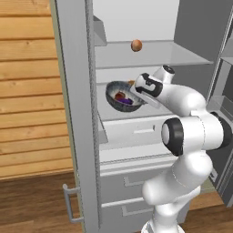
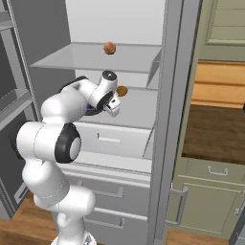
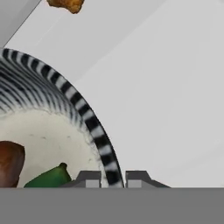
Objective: Pick the chicken drumstick and eggplant from their plates and place them in the bowl. Then put the bowl in the fridge.
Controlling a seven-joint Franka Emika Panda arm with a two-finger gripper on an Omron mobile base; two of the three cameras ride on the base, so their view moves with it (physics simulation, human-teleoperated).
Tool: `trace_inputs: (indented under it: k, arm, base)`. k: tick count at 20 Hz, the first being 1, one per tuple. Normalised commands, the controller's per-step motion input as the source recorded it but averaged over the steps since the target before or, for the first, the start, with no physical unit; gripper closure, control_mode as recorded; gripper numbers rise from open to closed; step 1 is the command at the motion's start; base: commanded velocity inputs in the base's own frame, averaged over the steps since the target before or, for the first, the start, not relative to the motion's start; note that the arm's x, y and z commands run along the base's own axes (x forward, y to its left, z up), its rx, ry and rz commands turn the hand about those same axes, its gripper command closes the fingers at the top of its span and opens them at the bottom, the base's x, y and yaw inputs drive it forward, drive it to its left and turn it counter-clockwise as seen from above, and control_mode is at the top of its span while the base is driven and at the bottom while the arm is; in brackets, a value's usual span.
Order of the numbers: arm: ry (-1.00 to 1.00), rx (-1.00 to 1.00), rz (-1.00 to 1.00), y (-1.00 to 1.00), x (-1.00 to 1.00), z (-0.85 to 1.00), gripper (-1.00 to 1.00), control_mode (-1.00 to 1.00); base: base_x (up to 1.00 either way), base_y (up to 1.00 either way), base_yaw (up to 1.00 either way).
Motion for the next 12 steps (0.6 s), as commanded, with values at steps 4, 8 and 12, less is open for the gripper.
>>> trace_inputs:
  k: [4, 8, 12]
  arm:
    - [-0.11, 0.00, 0.00, 0.30, 0.02, 0.00, 1.00, -1.00]
    - [-0.09, 0.00, 0.00, 0.26, 0.23, -0.01, 1.00, -1.00]
    - [-0.07, 0.00, 0.00, 0.17, 0.07, 0.00, -1.00, -1.00]
  base:
    - [0.00, 0.00, 0.00]
    - [0.00, 0.00, 0.00]
    - [0.00, 0.00, 0.00]
